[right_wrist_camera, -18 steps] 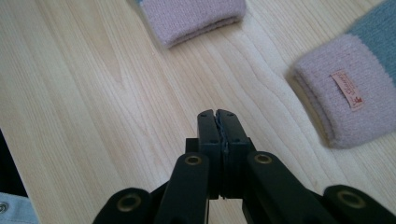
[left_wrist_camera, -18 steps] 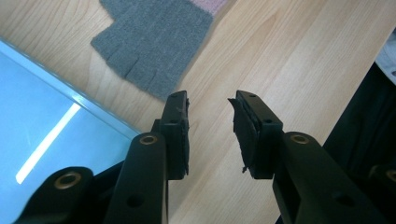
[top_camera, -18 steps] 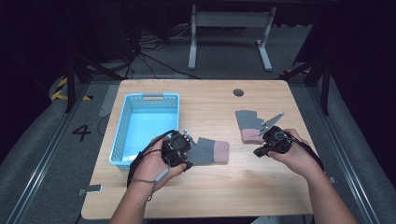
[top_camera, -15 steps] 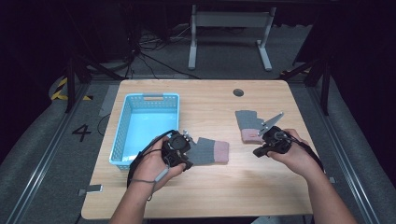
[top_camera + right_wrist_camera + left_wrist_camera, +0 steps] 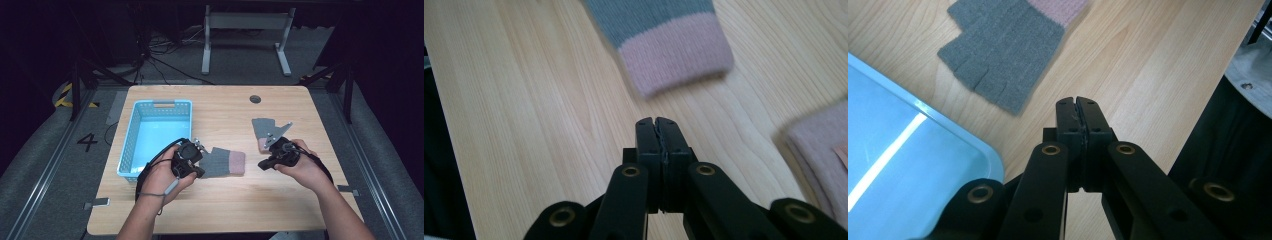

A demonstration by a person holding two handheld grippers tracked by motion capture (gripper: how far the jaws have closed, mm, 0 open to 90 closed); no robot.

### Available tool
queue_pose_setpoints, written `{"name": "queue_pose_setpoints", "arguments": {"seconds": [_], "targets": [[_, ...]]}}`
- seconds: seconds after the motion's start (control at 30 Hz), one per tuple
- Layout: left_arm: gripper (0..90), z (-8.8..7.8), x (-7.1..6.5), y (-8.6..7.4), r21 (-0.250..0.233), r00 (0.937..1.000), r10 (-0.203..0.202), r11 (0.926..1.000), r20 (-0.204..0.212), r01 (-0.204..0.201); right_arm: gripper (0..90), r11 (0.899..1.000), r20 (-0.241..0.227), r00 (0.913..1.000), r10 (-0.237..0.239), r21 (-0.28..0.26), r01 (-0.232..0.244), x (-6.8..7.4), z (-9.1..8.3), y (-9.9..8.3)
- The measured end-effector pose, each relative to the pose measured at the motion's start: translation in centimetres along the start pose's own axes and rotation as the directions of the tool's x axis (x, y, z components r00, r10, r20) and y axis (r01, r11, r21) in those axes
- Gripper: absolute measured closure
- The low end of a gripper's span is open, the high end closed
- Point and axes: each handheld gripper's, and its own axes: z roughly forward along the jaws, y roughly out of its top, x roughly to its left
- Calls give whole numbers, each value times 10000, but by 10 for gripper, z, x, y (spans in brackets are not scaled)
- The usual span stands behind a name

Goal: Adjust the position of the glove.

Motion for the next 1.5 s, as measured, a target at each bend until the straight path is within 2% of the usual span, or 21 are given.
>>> {"name": "queue_pose_setpoints", "arguments": {"seconds": [0.1, 0.23, 0.33, 0.43, 0.67, 1.07, 1.23, 1.5], "targets": [[900, 0, 2, 0, 4, 9999, -85, 10000, 115, 85, 896, 9997, -97, 9997, -235, -81, 234, 7, 11, 11], [899, 1, 2, -1, 2, 9999, -123, 9999, 64, 123, 896, 9990, -101, 9991, -408, -167, 406, 12, 23, 22], [899, 2, 3, -2, -34, 9999, -139, 9999, 63, 139, 896, 9975, -106, 9977, -671, -218, 668, 15, 32, 29], [899, 4, 3, -3, -52, 9996, -196, 9998, 192, 197, 896, 9970, -94, 9973, -725, -270, 722, 15, 42, 33], [896, 7, 3, -2, 57, 9998, -123, 9999, 126, 122, 896, 9976, 60, 9982, -603, -326, 604, 9, 56, 33], [896, 9, 3, -5, 175, 9996, -255, 9995, 137, 253, 896, 9980, 199, 9986, -486, -393, 494, 0, 70, 35], [896, 9, 3, -7, 191, 9994, -294, 9994, 176, 291, 896, 9987, 261, 9986, -462, -182, 467, -1, 78, 36], [891, 9, 4, -6, 98, 9994, -306, 9995, 135, 304, 897, 9990, 185, 9988, -454, -47, 455, -1, 78, 33]]}}
